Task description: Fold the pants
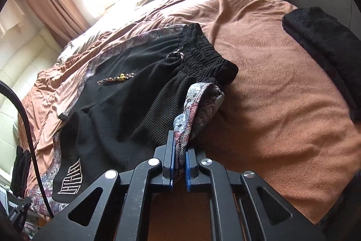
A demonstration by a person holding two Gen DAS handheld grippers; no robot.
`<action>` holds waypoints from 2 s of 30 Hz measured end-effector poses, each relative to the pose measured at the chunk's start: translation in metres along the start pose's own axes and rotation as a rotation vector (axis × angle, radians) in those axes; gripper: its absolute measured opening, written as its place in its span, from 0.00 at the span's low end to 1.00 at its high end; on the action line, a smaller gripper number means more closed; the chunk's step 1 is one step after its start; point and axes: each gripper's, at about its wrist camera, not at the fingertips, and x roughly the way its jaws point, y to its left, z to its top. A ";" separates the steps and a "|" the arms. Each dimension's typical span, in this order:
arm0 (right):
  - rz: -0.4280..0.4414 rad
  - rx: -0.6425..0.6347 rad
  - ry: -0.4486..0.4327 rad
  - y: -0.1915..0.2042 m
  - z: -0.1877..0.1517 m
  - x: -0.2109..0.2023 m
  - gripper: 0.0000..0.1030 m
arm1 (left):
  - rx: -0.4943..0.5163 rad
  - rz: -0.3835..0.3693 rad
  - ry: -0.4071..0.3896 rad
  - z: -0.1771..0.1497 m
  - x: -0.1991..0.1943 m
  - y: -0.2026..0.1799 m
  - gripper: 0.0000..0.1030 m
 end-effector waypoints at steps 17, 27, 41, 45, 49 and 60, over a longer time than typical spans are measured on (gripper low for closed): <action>0.080 0.124 -0.122 -0.003 0.016 -0.021 0.04 | 0.042 -0.036 -0.112 0.100 0.018 -0.046 0.06; 0.129 0.224 -0.154 -0.009 0.054 0.002 0.04 | 0.066 -0.039 -0.123 0.169 0.067 -0.080 0.05; 0.121 0.266 -0.129 0.005 0.115 0.082 0.04 | 0.062 0.007 -0.075 0.242 0.170 -0.103 0.02; 0.110 0.261 -0.115 0.008 0.133 0.108 0.04 | 0.068 0.022 -0.047 0.257 0.206 -0.107 0.01; 0.084 0.250 -0.099 0.013 0.145 0.138 0.04 | 0.079 0.045 -0.012 0.263 0.248 -0.105 0.01; 0.010 0.200 -0.020 0.029 0.166 0.210 0.09 | 0.134 0.093 0.114 0.273 0.343 -0.092 0.14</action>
